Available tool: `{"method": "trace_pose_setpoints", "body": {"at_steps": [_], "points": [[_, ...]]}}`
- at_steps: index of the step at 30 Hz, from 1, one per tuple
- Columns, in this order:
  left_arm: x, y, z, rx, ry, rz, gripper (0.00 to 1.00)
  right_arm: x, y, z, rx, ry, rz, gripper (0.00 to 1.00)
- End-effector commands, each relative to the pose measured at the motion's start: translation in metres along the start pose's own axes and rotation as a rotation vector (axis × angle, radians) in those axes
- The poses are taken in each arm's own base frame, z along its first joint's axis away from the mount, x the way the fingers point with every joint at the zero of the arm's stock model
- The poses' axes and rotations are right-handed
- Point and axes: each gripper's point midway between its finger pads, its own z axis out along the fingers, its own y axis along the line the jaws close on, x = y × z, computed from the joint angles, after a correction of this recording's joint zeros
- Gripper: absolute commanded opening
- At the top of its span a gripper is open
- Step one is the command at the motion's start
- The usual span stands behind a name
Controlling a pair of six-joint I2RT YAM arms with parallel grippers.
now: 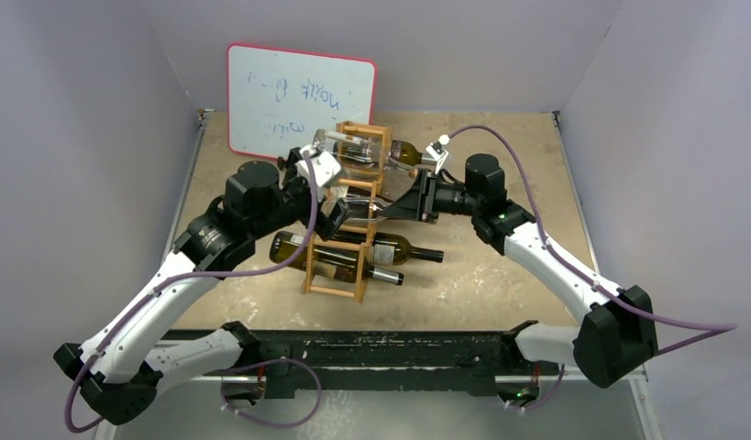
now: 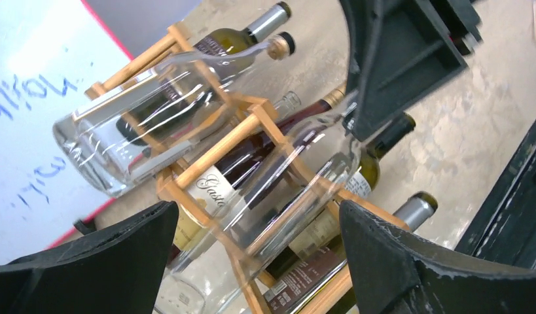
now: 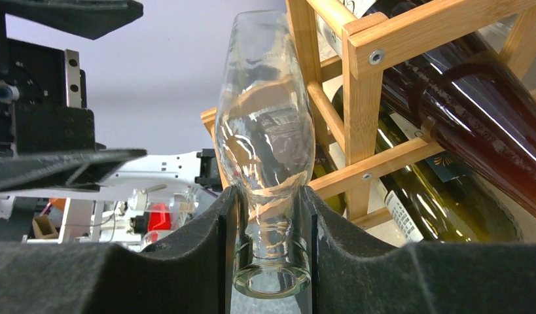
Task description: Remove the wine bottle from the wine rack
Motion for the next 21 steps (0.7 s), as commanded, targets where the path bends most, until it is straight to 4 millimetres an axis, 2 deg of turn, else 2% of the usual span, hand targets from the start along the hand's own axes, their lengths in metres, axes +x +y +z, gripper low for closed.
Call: {"method": "trace_pose_setpoints", "body": {"at_steps": [1, 3, 6, 10, 16, 21], "points": [[-0.016, -0.012, 0.002, 0.079, -0.098, 0.319, 0.96, -0.013, 0.013, -0.004, 0.002, -0.026, -0.010, 0.00], [-0.004, -0.019, 0.012, 0.123, -0.036, 0.373, 0.96, -0.018, 0.023, -0.006, -0.016, -0.031, -0.012, 0.00], [0.014, -0.022, 0.026, 0.145, 0.063, 0.436, 0.91, -0.021, 0.031, -0.009, -0.019, -0.034, -0.008, 0.00], [0.020, -0.022, 0.036, 0.125, 0.050, 0.469, 0.87, -0.026, 0.036, -0.013, -0.004, -0.050, -0.011, 0.00], [0.035, -0.012, 0.051, 0.045, 0.059, 0.508, 0.83, -0.027, 0.041, -0.014, -0.007, -0.043, -0.020, 0.00], [0.052, -0.009, 0.062, 0.028, 0.074, 0.533, 0.85, -0.030, 0.042, -0.014, -0.006, -0.047, -0.028, 0.00]]}}
